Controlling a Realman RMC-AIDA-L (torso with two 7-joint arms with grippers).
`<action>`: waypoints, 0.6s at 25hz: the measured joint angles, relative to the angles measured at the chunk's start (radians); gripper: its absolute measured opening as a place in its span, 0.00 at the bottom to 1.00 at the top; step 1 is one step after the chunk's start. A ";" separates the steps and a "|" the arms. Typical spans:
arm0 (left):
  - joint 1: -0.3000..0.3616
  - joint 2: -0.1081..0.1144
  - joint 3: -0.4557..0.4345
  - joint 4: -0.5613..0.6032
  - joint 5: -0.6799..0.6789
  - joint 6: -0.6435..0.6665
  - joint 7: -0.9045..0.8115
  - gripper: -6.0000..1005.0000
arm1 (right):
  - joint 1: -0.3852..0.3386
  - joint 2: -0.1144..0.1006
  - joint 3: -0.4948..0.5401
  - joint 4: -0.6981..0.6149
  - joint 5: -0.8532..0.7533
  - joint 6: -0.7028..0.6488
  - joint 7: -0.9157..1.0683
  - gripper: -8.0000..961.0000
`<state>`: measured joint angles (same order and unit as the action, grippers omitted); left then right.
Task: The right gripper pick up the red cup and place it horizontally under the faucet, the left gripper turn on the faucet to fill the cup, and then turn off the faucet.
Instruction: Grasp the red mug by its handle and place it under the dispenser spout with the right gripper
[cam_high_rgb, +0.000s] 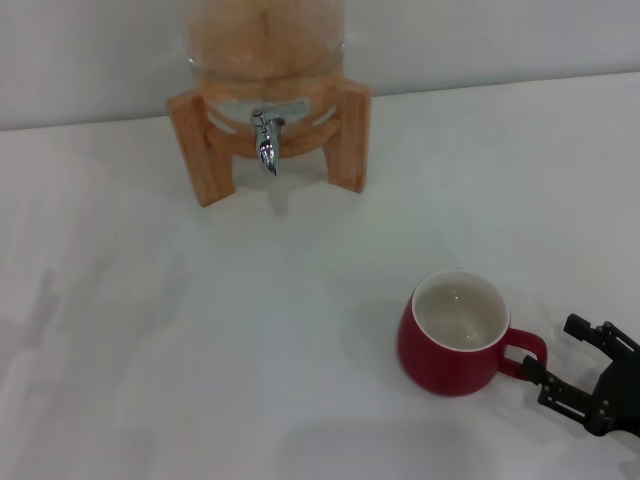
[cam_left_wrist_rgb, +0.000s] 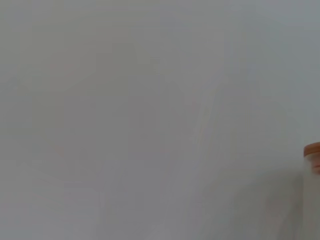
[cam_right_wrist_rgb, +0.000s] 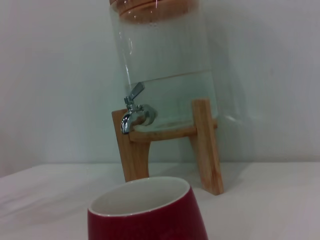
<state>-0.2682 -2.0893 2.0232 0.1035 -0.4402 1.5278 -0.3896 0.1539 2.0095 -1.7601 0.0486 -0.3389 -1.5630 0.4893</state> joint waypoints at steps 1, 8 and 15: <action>0.000 0.000 0.000 0.000 0.000 0.000 0.000 0.86 | 0.000 0.000 0.000 -0.002 0.000 0.001 0.000 0.88; -0.002 0.000 0.000 -0.002 0.000 0.000 0.000 0.86 | 0.005 0.000 0.001 -0.030 -0.001 0.015 0.006 0.88; -0.002 0.000 0.000 -0.002 0.000 -0.002 0.000 0.86 | 0.006 0.001 -0.002 -0.061 -0.007 0.044 0.010 0.88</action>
<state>-0.2700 -2.0893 2.0233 0.1014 -0.4403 1.5262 -0.3896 0.1596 2.0108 -1.7618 -0.0120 -0.3462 -1.5185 0.4989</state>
